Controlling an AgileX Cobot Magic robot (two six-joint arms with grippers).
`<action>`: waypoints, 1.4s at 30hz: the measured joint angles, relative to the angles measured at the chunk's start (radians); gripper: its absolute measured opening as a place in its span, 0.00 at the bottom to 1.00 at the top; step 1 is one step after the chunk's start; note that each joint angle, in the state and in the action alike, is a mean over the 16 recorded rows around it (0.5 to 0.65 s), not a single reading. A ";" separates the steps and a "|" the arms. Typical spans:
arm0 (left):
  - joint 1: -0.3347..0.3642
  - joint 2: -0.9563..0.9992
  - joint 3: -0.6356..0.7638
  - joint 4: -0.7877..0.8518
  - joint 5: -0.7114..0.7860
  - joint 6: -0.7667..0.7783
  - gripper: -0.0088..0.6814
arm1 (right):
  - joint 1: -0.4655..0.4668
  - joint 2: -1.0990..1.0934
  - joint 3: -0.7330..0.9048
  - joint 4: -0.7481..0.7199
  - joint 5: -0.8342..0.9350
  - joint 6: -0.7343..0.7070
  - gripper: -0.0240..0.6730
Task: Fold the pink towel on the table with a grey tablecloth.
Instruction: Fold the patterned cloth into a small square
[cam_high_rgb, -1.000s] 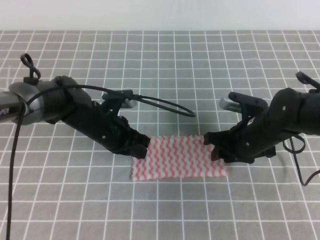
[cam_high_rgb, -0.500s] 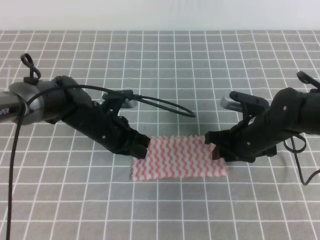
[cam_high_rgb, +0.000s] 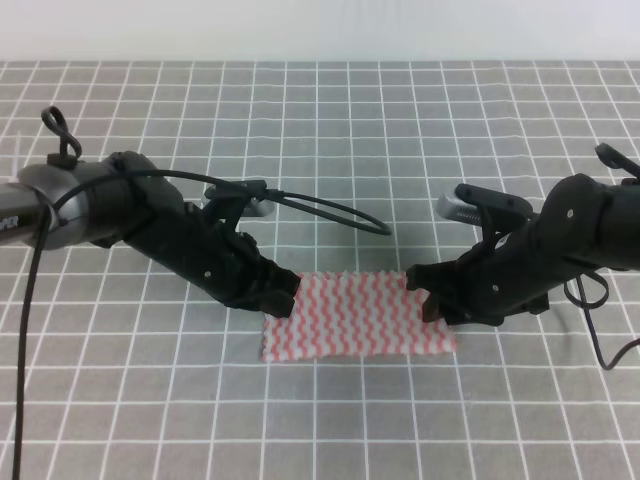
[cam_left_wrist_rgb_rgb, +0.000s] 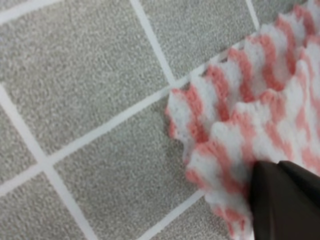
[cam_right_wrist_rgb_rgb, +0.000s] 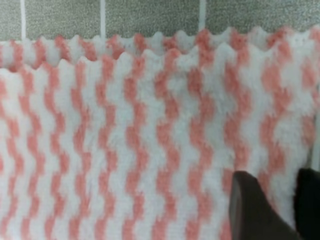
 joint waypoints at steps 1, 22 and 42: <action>0.000 0.000 0.000 0.000 0.000 0.000 0.01 | 0.000 0.000 0.000 -0.001 0.001 -0.001 0.29; 0.000 0.000 -0.001 0.001 0.003 -0.001 0.01 | 0.000 0.001 -0.024 0.001 0.032 -0.002 0.03; 0.002 -0.003 -0.006 -0.010 -0.001 -0.003 0.01 | 0.040 0.000 -0.128 0.115 0.106 -0.088 0.01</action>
